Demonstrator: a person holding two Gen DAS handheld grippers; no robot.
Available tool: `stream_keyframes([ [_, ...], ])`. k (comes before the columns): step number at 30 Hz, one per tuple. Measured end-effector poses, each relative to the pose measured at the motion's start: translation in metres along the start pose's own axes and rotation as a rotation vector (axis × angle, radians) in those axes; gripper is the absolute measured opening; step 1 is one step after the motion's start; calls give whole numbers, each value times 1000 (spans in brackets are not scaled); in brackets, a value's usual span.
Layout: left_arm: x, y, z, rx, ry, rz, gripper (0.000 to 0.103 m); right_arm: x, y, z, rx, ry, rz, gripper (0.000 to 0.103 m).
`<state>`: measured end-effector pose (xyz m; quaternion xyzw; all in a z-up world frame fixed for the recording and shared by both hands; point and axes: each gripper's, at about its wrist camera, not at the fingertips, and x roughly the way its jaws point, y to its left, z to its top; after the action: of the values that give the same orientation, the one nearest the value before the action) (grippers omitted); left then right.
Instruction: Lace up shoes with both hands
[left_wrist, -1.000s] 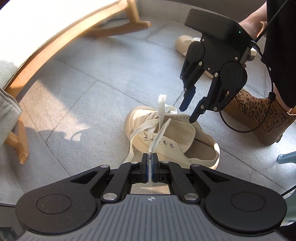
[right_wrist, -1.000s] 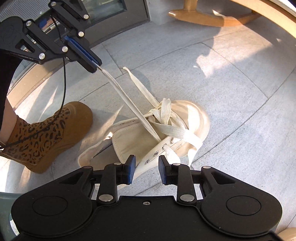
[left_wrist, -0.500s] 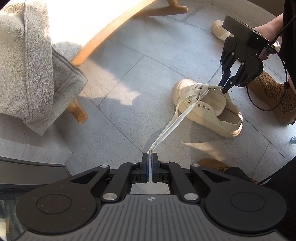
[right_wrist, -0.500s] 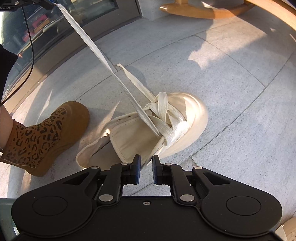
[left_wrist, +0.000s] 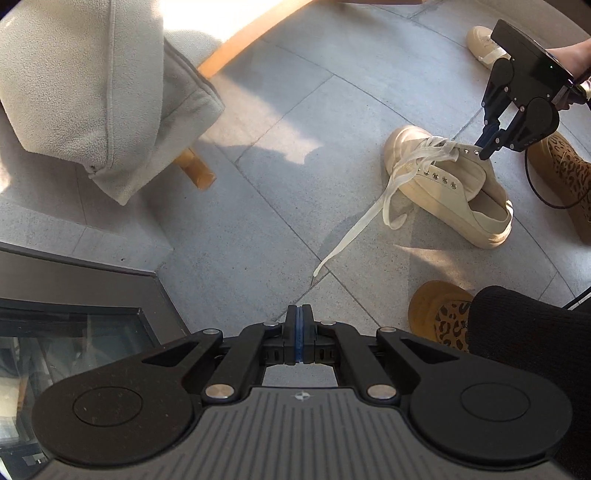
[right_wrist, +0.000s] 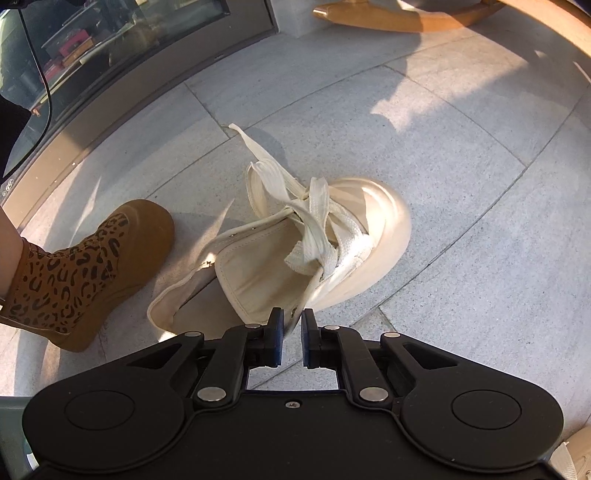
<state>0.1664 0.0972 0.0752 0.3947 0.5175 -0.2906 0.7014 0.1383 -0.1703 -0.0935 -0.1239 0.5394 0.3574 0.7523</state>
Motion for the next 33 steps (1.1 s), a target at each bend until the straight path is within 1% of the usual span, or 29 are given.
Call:
stream_keyframes([
  [1,2,-1,1,1,-1,-18,0,-1,0,1,0,0,2,8],
  [3,13,-6,5,13,-29,-53,0,-2,2,1,-12,1,7,9],
  [4,18,-8,7,18,-37,-73,3,-3,3,2,-26,2,10,11],
  [6,30,-13,11,23,-58,-107,9,-8,4,3,-55,-4,17,11],
  [7,36,-15,13,24,-66,-123,14,-12,4,5,-65,-15,20,12],
  [8,43,-16,15,24,-81,-132,18,-17,3,8,-78,-29,21,13],
  [10,53,-19,20,22,-109,-146,21,-23,0,15,-87,-54,22,13],
  [11,61,-21,25,13,-140,-152,24,-26,-2,19,-89,-67,21,15],
  [12,70,-20,29,3,-162,-156,27,-27,-5,23,-92,-76,13,16],
  [13,78,-19,32,-6,-183,-160,32,-28,-7,27,-97,-83,-2,17],
  [15,92,-17,37,-19,-214,-164,34,-28,-13,35,-113,-89,-46,18],
  [16,107,-17,39,-10,-222,-161,34,-26,-16,38,-119,-72,-62,24],
  [17,121,-17,40,2,-221,-148,34,-22,-20,40,-124,-33,-68,27],
  [18,135,-17,39,22,-214,-137,34,-17,-22,41,-130,4,-66,28],
  [20,160,-17,35,56,-177,-119,33,-6,-27,36,-130,67,-62,31],
  [21,171,-17,33,68,-155,-111,31,-2,-30,32,-113,87,-62,32],
  [22,188,-18,28,93,-132,-90,30,2,-34,27,-78,108,-43,34],
  [24,211,-16,23,98,-107,-72,30,7,-47,15,27,146,41,35],
  [26,228,-15,18,108,-82,-54,30,10,-63,4,136,178,114,41],
  [27,237,-13,14,114,-59,-52,29,10,-69,-1,182,185,140,41],
  [30,250,-11,8,119,-27,-46,26,6,-91,-14,321,159,179,42],
  [31,252,-10,7,114,-29,-48,26,4,-99,-20,375,139,205,43],
  [33,254,-8,3,107,-30,-56,26,-1,-113,-31,489,89,283,48],
])
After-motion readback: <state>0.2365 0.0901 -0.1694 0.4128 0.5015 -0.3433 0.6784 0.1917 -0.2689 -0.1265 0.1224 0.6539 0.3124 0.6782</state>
